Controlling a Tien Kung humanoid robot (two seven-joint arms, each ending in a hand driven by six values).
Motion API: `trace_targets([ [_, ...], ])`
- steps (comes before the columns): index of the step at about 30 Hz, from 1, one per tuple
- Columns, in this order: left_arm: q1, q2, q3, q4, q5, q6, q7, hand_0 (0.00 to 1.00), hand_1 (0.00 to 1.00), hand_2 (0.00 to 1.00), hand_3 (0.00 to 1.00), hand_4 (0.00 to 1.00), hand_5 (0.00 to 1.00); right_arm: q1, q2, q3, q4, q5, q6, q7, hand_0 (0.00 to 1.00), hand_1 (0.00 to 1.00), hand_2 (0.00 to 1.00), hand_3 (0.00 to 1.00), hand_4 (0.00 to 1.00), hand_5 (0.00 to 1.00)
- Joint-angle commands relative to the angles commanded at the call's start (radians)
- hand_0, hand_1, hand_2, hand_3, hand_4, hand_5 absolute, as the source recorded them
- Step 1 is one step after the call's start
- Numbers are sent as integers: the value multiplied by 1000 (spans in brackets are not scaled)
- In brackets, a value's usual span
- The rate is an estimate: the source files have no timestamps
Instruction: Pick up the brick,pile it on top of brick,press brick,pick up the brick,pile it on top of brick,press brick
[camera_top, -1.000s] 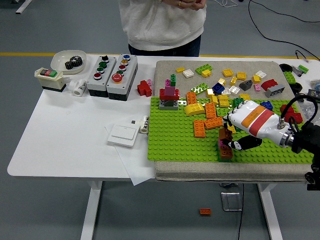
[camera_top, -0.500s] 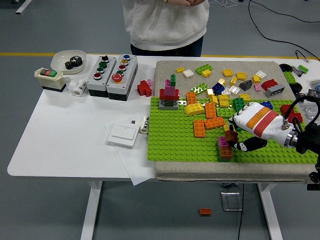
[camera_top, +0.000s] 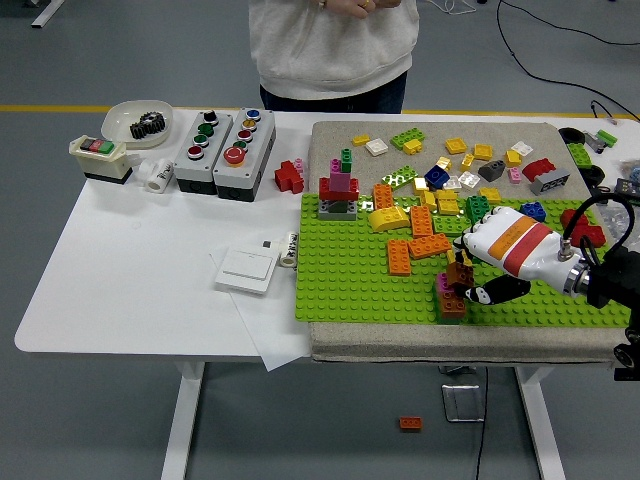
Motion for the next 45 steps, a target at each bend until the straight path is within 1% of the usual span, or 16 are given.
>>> trace_targets([
  [15,4,0,-5,0,11,-2,4,860,816,819,619,716,681,17,16,-20,2,0,3,-3,444,419,476,490,782,482],
  [27,1,1,0,-1,3,-1,1,860,816,818,620,716,682,18,15,-15,1,0,13,-6,443,427,483,491,789,492],
  [28,1,1,0,-1,2,-1,1,861,816,819,620,716,682,18,15,-14,1,0,13,-6,442,455,518,512,794,484],
  [33,0,0,0,-1,1,0,1,861,816,819,620,716,682,16,14,-8,3,0,18,-5,442,455,518,512,794,484],
  [34,0,0,1,-1,1,0,0,860,817,819,620,716,682,16,13,-6,4,0,21,-5,436,495,554,534,804,484],
  [45,-1,0,1,-1,0,0,0,860,815,818,620,715,681,16,12,-12,7,0,27,1,436,503,570,541,808,484],
])
